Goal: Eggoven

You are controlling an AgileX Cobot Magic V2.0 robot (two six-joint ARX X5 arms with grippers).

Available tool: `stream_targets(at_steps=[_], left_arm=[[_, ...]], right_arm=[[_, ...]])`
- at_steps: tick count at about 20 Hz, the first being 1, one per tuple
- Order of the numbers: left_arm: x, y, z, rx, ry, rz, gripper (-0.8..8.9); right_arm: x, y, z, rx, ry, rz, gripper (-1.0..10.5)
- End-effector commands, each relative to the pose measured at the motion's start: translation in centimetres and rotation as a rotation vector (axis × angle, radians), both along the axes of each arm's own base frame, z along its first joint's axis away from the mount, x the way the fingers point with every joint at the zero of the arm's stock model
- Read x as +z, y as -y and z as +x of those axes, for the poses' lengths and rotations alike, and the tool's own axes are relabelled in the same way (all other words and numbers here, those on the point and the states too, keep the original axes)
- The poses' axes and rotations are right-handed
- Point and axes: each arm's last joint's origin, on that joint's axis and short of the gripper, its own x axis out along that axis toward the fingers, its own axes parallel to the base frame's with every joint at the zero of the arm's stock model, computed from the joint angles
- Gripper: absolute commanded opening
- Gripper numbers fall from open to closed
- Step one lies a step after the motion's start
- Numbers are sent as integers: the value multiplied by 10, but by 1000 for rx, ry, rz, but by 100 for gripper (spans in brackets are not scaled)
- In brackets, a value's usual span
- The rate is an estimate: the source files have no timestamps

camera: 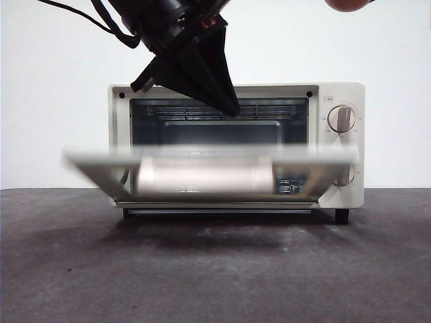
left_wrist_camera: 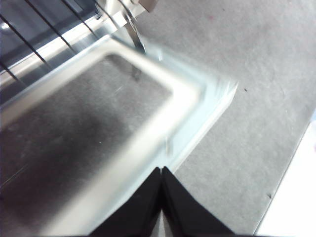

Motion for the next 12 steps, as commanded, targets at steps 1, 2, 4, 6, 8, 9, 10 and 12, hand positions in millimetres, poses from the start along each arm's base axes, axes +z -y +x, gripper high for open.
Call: stream_targets(at_steps=[1,2,4,6,8,9,10,12], left_arm=[[15,-4,-4,17,23,-40,6],[20,-9,-5,25,38,-52,6],[34,-21,-7,50,72,-82,6],[47,-37,-10,94,101,-113,6],[53,-57,-13,145,122,-129,6],[54,-69,-16,176,129,-135,6],[53,-78,-19,200,133,-137,6],[44,-99,-27,255,135,-134,6]], right_arm=[[1,-4,4,8,7,-9,2],[-1,-6,7,4,-7,-14,2],[-9,-11,18,-3,-53,-27,2],[-17,-18,33,10,-83,-27,2],[-28,-28,52,39,-120,-3,2],[-35,-32,62,36,-142,-4,2],[-42,-35,71,27,-155,-13,2],[-57,-44,89,16,-172,-21,2]])
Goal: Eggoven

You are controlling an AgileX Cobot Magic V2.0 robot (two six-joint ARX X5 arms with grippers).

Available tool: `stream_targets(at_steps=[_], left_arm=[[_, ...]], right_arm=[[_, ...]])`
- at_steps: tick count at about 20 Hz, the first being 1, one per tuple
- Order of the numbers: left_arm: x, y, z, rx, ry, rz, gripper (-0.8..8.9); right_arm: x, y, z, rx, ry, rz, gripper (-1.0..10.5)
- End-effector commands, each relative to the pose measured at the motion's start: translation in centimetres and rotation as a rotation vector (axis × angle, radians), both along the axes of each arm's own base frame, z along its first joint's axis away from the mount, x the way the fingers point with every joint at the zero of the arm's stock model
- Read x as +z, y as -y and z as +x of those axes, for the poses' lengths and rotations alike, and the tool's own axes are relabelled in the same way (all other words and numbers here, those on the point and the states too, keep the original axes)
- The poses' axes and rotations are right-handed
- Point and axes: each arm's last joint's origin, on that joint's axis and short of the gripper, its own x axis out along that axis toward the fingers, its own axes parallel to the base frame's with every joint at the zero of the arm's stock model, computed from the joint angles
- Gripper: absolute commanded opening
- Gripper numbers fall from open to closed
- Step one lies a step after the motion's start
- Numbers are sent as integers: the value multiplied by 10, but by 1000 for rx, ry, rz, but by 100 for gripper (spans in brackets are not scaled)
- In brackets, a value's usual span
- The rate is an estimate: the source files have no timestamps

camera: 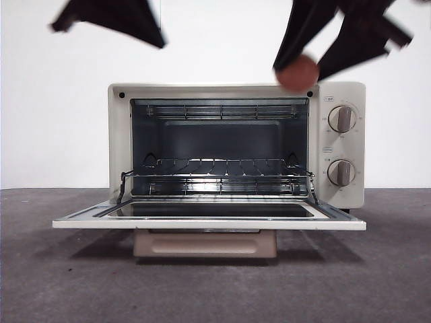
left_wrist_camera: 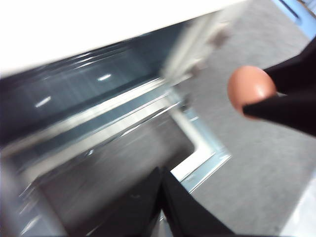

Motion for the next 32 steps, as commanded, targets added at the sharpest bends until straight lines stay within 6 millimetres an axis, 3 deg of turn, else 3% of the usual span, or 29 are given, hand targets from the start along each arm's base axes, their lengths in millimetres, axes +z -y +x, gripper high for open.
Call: stream_targets(at_steps=[1,5,11,17,22,32], left_arm=[[-11,-19,-9,54,-3,-7,6],[-35,-47,-26,108,-56,-39,6],[-41,-53,-37,119,-66,-34,6],[-41,-53,-36,119,-55,-38,6],[-40,-53,-36,119,-52,-40,6],[-41,-53,-35,120,-53,-39,6]], right_arm=[[-14,-13,21,-6,-6,11,2],[-44,-26,50,-32,-5,-2,2],[-74,-28,74,-91,-20,-32,2],[-77,-27,77,-96,-20,-32,3],[-76,-28,77,-105,-28,-20,232],[-66,-29,78,-116,5,-3,307]])
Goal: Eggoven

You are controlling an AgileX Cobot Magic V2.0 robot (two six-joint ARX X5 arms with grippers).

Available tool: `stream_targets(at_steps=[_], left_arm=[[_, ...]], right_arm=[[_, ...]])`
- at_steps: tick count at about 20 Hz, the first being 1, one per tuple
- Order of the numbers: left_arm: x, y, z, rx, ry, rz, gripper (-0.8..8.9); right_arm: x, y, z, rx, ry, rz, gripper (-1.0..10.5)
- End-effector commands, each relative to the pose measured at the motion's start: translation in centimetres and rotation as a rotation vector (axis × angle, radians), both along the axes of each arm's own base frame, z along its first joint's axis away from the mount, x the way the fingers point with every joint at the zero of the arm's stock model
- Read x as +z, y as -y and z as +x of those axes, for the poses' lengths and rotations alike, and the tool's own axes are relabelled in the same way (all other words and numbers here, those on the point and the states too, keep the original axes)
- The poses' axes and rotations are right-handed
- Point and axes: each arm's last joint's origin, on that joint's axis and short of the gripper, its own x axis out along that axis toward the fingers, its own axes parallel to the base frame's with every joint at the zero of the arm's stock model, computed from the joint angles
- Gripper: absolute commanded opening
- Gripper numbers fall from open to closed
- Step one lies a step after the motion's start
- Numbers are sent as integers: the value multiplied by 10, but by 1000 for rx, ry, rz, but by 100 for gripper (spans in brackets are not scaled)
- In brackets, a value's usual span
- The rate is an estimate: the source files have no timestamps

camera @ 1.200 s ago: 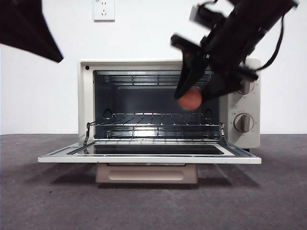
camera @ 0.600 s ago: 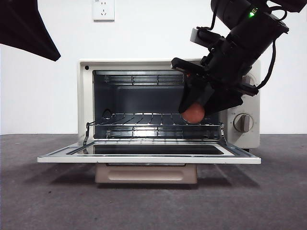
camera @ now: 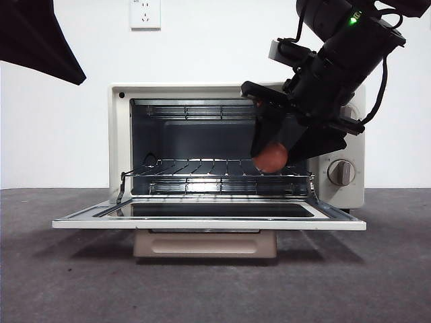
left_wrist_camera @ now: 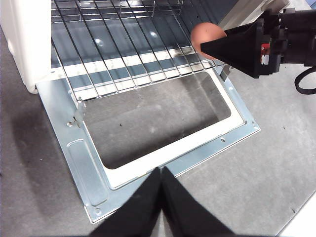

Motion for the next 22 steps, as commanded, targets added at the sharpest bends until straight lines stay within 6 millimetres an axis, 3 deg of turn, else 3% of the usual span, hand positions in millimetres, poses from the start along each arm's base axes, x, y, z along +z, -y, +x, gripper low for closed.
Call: stream_targets(at_steps=[1,6,12,18,22], left_arm=[[1,1,2,-4,4,-5,6],[-1,2,5,-3,-2,0,6],[-12,2,24,26,-12,4,6],[-64,-24,66,141,-133,-8,6],[-96,-27,89,153,-198,-11,6]], right_arm=[[10,-5,3,-1,31,25,309],[27,-2,-4,-3,65,40,311],[72,15,-35,-4,141,62,311],[125,50,-96,26,271,67,310],[142,67,-126,23,313,85,310]])
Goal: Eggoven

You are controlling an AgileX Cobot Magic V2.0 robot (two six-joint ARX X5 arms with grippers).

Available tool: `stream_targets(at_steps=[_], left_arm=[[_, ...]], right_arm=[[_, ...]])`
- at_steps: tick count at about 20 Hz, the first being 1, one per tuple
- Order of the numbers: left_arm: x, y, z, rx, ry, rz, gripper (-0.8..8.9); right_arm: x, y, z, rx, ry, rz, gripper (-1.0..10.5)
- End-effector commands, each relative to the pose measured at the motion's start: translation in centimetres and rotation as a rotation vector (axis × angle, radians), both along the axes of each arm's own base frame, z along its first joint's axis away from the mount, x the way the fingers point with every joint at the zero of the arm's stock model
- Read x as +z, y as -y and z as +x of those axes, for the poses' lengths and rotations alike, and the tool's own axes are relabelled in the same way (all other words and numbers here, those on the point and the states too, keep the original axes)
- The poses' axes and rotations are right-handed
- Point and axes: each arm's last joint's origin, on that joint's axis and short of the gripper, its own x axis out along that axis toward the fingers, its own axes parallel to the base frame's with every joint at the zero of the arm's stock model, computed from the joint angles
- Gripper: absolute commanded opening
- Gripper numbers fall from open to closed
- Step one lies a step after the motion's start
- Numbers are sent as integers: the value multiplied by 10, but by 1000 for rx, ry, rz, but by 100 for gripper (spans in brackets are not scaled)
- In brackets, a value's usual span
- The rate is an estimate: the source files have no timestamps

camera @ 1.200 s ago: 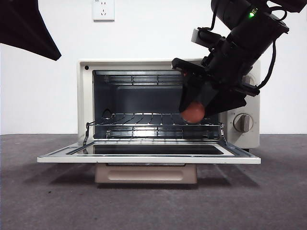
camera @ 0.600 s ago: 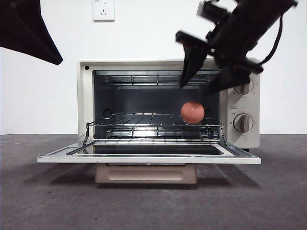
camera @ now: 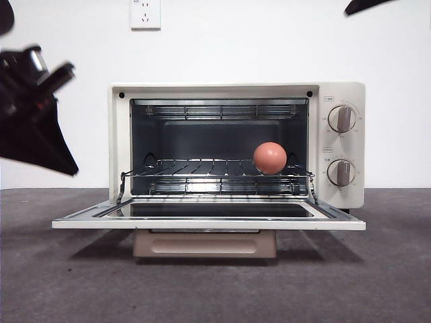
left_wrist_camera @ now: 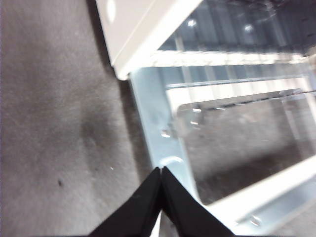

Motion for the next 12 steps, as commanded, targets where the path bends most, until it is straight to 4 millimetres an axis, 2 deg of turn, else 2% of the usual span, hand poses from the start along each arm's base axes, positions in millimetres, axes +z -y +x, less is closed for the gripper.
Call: stream_targets(at_steps=[1,6,12], left_arm=[[-16,1,11,-2,-30,2,6],[-50,4,26,-9,-104,3,6],[-71,10,29,-108,-174,-111,6]], right_arm=[[8,4,-10,8,18,-7,310],[13,12,-24,7,30,-1,310],[14,13,-25,7,34,1,310]])
